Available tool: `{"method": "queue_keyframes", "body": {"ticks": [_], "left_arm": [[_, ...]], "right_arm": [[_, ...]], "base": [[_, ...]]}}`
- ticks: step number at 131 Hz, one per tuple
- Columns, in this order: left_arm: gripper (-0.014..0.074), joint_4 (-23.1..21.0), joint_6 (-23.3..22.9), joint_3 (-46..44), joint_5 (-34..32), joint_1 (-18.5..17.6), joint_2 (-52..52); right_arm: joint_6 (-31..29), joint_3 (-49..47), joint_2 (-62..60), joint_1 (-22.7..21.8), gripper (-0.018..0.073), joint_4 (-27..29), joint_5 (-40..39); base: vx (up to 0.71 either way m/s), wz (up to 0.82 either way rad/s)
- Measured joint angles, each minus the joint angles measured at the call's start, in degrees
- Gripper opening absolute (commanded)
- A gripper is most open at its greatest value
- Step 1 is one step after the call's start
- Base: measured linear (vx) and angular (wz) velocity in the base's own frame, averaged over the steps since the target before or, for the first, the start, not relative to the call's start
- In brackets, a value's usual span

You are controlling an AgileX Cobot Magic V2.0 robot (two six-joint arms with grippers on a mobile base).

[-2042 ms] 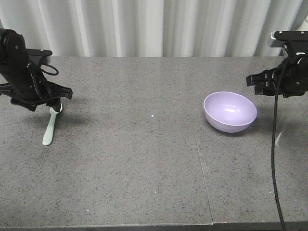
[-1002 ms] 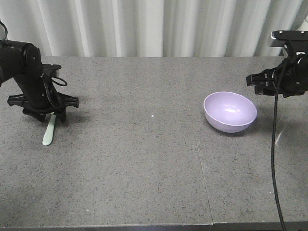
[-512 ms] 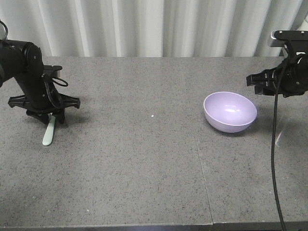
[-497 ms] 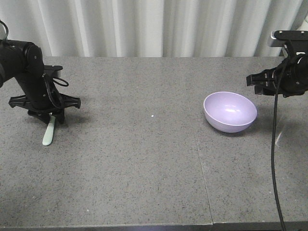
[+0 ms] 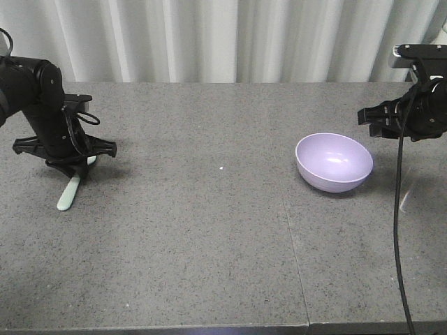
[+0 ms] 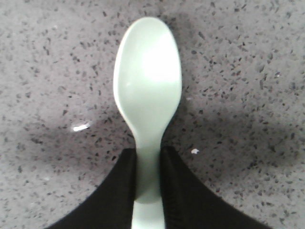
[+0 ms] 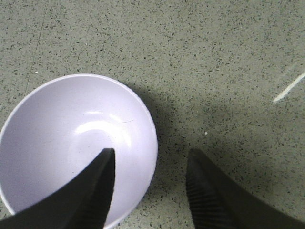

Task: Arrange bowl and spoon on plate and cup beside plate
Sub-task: 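Close the left gripper on the spoon handle and lift it, then grip the lavender bowl rim with the right gripper and lift it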

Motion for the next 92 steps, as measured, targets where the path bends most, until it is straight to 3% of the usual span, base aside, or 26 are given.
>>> {"method": "queue_keyframes", "body": {"ticks": [54,92], "left_arm": [[-0.0008,0.3,0.0,-2.0,1.4,0.0,-14.1],[-0.0007,0.4,0.0,-2.0,1.7,0.0,-18.2]], "right_arm": [[0.0,0.0,0.0,0.0,0.0351,0.0,0.5],[0.0,0.0,0.0,0.0,0.0351,0.0,1.0]], "base": [[0.00,0.00],[0.00,0.00]]}}
